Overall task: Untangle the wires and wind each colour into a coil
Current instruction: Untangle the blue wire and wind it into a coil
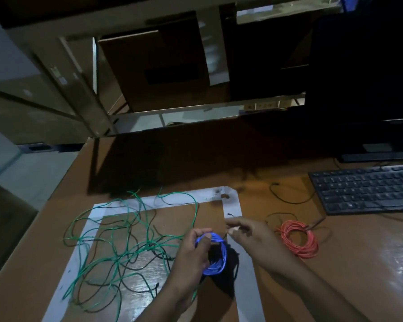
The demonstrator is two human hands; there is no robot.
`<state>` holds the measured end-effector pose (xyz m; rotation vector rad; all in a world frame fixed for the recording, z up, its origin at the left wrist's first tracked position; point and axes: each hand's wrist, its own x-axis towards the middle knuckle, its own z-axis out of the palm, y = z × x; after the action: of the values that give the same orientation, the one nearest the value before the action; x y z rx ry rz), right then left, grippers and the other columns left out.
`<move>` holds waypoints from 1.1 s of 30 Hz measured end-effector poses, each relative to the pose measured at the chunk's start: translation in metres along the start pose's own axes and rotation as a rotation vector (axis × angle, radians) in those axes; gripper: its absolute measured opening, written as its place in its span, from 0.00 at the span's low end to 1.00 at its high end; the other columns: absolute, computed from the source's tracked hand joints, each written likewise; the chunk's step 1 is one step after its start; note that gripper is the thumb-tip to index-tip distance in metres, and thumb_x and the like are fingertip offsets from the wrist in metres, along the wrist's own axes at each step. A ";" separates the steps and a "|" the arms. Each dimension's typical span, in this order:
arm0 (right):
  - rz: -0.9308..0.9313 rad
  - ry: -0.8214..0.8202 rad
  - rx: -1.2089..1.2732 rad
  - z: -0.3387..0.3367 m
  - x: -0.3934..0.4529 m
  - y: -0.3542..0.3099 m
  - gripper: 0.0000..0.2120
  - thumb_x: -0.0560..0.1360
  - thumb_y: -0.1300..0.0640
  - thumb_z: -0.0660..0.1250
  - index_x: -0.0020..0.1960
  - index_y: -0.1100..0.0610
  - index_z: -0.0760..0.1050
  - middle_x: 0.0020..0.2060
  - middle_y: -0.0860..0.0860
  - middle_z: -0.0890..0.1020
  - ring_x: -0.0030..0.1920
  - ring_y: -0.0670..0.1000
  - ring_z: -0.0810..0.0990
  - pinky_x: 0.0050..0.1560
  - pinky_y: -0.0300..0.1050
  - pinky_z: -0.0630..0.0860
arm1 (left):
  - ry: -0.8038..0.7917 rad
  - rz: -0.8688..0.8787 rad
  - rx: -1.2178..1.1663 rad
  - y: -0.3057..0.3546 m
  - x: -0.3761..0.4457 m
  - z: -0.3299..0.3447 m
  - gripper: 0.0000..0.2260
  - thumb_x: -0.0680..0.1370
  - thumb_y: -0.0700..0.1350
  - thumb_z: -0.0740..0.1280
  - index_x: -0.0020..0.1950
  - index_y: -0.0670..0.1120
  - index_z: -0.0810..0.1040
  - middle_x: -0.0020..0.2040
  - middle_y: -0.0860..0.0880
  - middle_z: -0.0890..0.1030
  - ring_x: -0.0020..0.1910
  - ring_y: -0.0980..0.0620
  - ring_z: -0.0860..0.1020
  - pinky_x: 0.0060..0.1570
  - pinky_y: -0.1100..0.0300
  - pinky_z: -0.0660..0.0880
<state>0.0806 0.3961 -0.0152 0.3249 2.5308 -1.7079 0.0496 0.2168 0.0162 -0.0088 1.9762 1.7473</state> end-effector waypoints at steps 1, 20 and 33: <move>-0.049 0.095 -0.135 0.001 0.007 0.002 0.13 0.80 0.50 0.67 0.65 0.45 0.79 0.52 0.36 0.79 0.52 0.39 0.79 0.55 0.38 0.77 | 0.001 -0.011 0.005 0.000 0.000 -0.001 0.07 0.85 0.42 0.61 0.60 0.44 0.77 0.25 0.60 0.74 0.24 0.65 0.70 0.27 0.69 0.66; -0.089 0.542 -0.337 0.016 -0.011 -0.012 0.04 0.82 0.55 0.64 0.50 0.49 0.77 0.46 0.38 0.74 0.50 0.41 0.74 0.47 0.37 0.73 | -0.011 0.027 -0.079 0.004 -0.006 -0.007 0.07 0.85 0.42 0.60 0.58 0.45 0.77 0.24 0.58 0.70 0.24 0.59 0.64 0.29 0.62 0.62; 0.290 0.368 0.771 0.015 -0.054 -0.055 0.09 0.76 0.69 0.70 0.55 0.69 0.78 0.45 0.65 0.86 0.38 0.52 0.88 0.30 0.33 0.77 | 0.061 0.164 -0.147 0.014 0.002 -0.004 0.06 0.84 0.42 0.62 0.56 0.48 0.79 0.30 0.59 0.72 0.28 0.59 0.66 0.29 0.67 0.67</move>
<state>0.1211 0.3550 0.0383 1.0660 1.7369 -2.5874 0.0418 0.2159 0.0284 0.0520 1.9340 2.0170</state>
